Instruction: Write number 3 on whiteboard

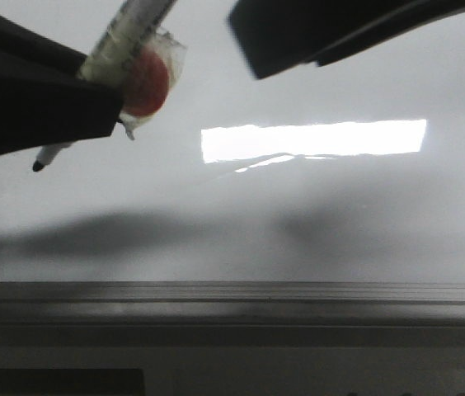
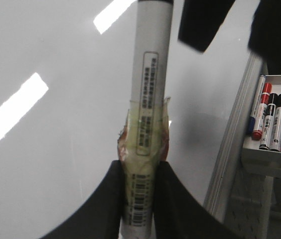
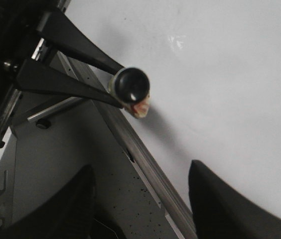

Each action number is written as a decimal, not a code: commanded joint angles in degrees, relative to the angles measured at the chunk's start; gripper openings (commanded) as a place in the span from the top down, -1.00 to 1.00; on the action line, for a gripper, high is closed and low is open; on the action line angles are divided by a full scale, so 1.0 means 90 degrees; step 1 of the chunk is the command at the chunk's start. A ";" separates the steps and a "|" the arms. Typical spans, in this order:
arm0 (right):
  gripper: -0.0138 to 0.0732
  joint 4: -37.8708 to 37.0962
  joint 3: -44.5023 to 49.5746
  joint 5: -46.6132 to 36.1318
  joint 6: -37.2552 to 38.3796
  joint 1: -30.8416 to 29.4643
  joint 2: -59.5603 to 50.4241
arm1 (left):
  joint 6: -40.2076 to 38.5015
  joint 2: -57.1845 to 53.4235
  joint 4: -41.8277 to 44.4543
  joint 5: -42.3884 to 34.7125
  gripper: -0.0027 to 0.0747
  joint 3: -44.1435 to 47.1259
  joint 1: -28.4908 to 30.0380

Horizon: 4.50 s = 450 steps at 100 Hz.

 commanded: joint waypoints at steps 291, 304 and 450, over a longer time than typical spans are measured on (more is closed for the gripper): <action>0.83 -0.1000 -0.2006 0.1711 0.0670 -0.1093 0.1113 | -0.0033 -0.2075 -0.0981 0.1334 -0.17 -0.0051 0.1096; 0.83 -0.0717 -0.1919 0.1629 0.0670 -0.0835 0.1274 | -0.0033 -0.2075 -0.0981 0.1334 -0.17 -0.0051 0.1096; 0.83 -0.0441 -0.2262 0.0840 0.0829 0.0520 0.1432 | -0.0033 -0.0403 -0.0991 0.0338 0.98 -0.0051 -0.0180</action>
